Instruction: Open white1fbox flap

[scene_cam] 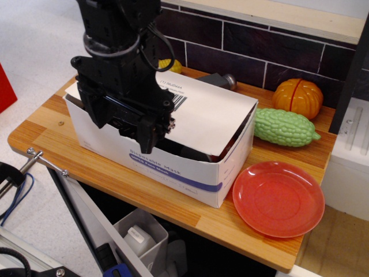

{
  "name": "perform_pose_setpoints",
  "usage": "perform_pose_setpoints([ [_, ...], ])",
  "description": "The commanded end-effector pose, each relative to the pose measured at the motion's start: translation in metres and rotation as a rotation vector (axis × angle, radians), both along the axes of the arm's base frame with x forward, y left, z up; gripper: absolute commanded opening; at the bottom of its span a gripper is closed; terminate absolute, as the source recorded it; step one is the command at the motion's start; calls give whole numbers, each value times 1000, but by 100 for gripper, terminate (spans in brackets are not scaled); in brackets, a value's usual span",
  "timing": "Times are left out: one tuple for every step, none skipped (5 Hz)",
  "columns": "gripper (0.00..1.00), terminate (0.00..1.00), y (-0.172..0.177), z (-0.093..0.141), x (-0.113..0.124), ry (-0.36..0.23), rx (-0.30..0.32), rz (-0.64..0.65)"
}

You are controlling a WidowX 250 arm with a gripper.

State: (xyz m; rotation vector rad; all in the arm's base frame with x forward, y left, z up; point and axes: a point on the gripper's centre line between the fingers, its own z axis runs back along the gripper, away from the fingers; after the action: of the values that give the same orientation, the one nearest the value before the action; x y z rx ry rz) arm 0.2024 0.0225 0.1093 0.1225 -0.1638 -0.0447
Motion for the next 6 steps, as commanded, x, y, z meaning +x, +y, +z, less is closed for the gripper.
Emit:
perform_pose_setpoints([
  [100, 0, 0, 0, 0, 0, 0, 0],
  [100, 0, 3, -7, 5, 4, -49, -5],
  [100, 0, 1, -10, 5, 8, -60, -9],
  [100, 0, 3, -15, 6, 9, -90, -3],
  [100, 0, 3, -19, 6, 7, -102, -14],
  [100, 0, 3, -21, 9, 12, -112, -24],
])
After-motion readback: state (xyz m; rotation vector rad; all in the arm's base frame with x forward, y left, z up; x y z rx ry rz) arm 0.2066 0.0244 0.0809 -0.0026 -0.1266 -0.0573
